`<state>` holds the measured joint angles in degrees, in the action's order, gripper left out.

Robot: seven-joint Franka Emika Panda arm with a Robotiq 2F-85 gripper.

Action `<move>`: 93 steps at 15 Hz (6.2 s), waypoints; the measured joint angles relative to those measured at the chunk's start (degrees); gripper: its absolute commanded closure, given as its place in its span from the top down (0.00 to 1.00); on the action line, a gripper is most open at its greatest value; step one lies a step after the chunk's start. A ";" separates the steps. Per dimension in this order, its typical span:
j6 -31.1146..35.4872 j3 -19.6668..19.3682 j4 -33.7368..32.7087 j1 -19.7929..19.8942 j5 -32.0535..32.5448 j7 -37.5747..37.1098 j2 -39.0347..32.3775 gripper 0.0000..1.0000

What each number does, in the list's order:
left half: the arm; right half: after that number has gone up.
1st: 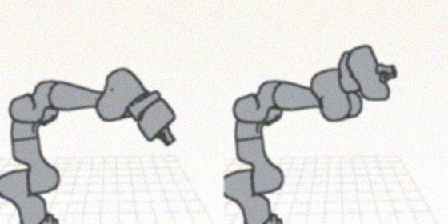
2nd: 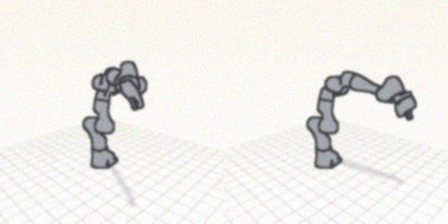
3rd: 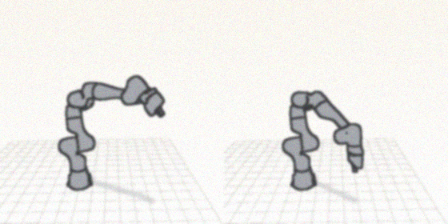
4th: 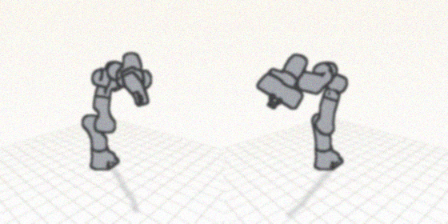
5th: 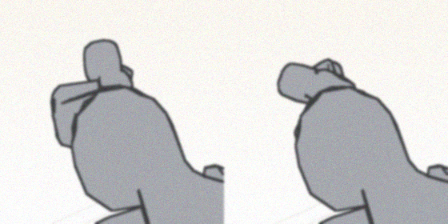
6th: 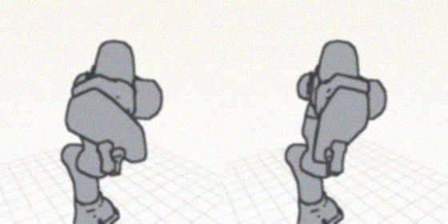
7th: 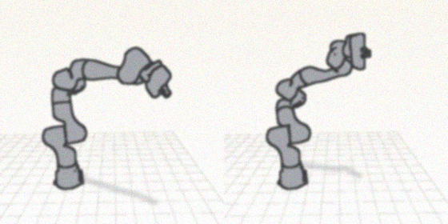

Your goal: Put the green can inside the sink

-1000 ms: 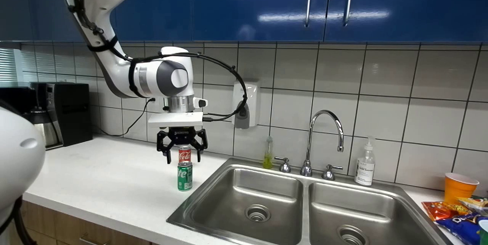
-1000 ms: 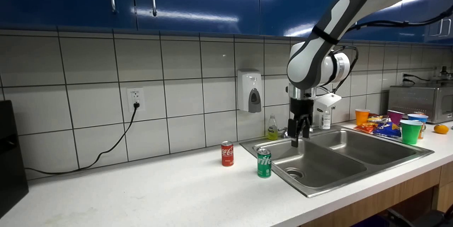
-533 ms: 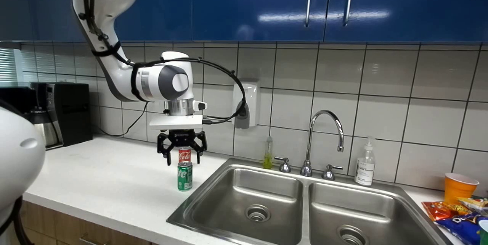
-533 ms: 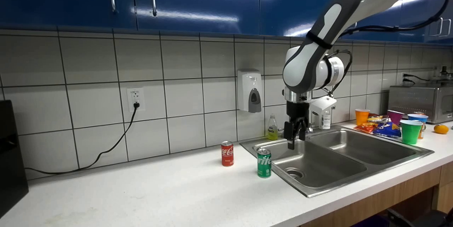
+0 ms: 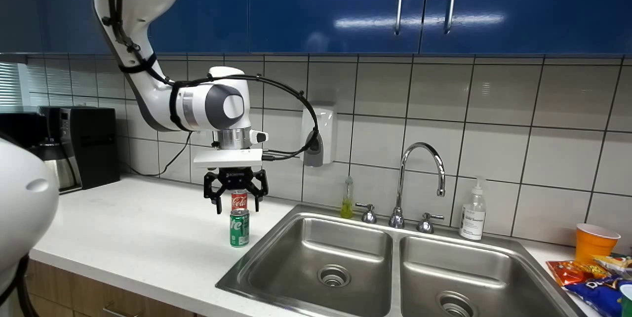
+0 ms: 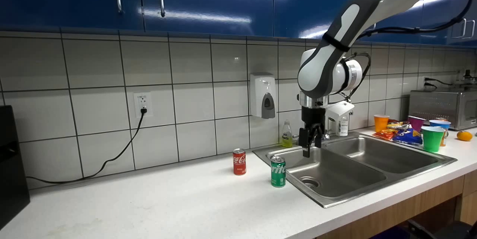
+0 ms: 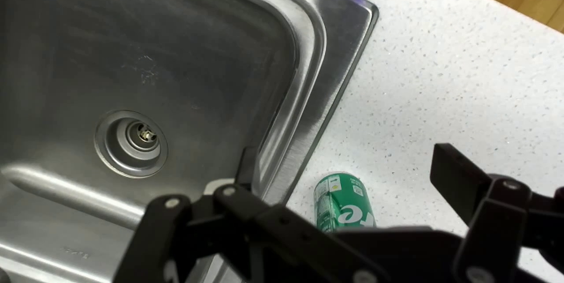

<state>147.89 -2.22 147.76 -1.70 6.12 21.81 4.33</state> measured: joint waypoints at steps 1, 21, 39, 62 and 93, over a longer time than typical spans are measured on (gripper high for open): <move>0.00 0.00 0.00 0.00 0.00 0.00 0.00 1.00; 3.38 0.99 -2.50 0.00 -0.03 0.00 -7.15 1.00; 6.09 3.94 -10.72 0.00 -0.06 0.00 -17.52 1.00; 6.47 5.49 -20.52 0.01 -0.06 0.00 -27.02 1.00; 6.41 6.15 -22.54 0.14 -0.04 0.00 -28.71 0.38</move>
<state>154.31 3.92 125.23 -1.56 6.08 21.81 -24.38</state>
